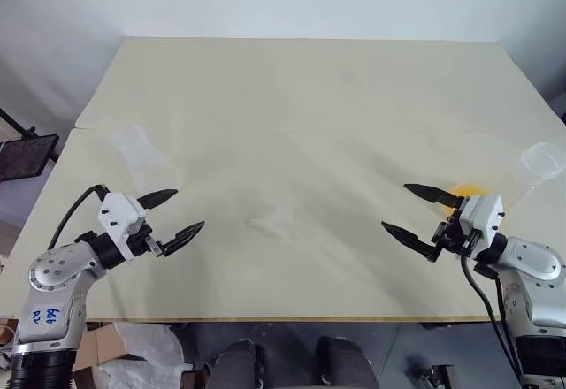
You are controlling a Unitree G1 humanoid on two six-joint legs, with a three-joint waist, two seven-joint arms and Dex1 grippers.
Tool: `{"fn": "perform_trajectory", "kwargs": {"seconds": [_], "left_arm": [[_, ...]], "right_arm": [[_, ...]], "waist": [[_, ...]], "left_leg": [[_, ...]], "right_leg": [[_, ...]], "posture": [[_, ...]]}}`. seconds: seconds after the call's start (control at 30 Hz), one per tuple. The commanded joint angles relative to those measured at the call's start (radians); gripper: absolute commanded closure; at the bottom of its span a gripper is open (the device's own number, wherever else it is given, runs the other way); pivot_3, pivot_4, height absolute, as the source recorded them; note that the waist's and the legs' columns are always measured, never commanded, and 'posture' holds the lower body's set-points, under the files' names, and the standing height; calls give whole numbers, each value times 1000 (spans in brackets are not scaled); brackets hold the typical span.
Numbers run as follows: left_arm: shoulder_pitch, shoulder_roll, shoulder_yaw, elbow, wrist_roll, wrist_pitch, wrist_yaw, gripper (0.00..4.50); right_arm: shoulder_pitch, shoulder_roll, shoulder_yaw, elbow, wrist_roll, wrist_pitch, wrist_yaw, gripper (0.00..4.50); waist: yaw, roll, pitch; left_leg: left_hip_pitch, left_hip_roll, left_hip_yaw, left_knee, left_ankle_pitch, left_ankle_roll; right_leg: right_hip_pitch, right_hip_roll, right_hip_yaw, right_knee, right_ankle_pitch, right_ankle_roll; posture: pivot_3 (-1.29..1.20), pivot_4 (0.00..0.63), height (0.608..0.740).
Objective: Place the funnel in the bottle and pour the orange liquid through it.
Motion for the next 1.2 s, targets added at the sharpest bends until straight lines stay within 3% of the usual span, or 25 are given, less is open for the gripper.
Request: {"fn": "perform_trajectory", "kwargs": {"seconds": [0.03,0.2,0.33,0.57,0.77,0.93,1.2], "left_arm": [[-10,16,4,-31,-27,20,-16,0],[-11,12,39,-50,-74,73,-1,0],[73,-15,126,-44,-98,68,41,0],[213,-128,306,62,-102,-3,176,0],[242,-179,337,80,-126,0,211,0],[160,-177,305,39,-178,47,218,0],[-140,-120,197,110,-108,106,304,0]], "right_arm": [[-4,-8,-6,-1,11,-10,12,28],[-7,-7,2,-1,26,11,34,28],[-55,61,51,-110,89,122,-31,28],[-154,120,175,-215,74,219,-72,28],[-200,125,219,-245,55,260,-96,28],[-183,98,223,-238,33,249,-67,28],[-162,107,225,-234,28,236,-68,28]], "waist": [[0,0,0],[0,0,0],[-14,0,0],[-25,0,0],[-12,-1,0],[3,-2,-1],[-3,-3,-2]], "left_leg": [[0,0,0,0,0,0],[0,0,0,0,0,0],[1,1,0,0,0,0],[0,2,-1,0,0,-1],[0,0,-2,0,0,0],[0,-1,-3,0,-1,0],[0,-1,-2,0,0,0]], "right_leg": [[0,0,0,0,0,0],[0,0,0,0,0,0],[0,1,0,0,0,0],[-1,1,-1,1,0,0],[-1,-2,-1,2,0,0],[-1,-3,-1,2,0,0],[0,-1,-3,2,0,0]], "posture": [[0,150,740],[0,150,740],[0,150,740],[0,150,740],[0,150,740],[0,150,740],[0,150,740]]}}
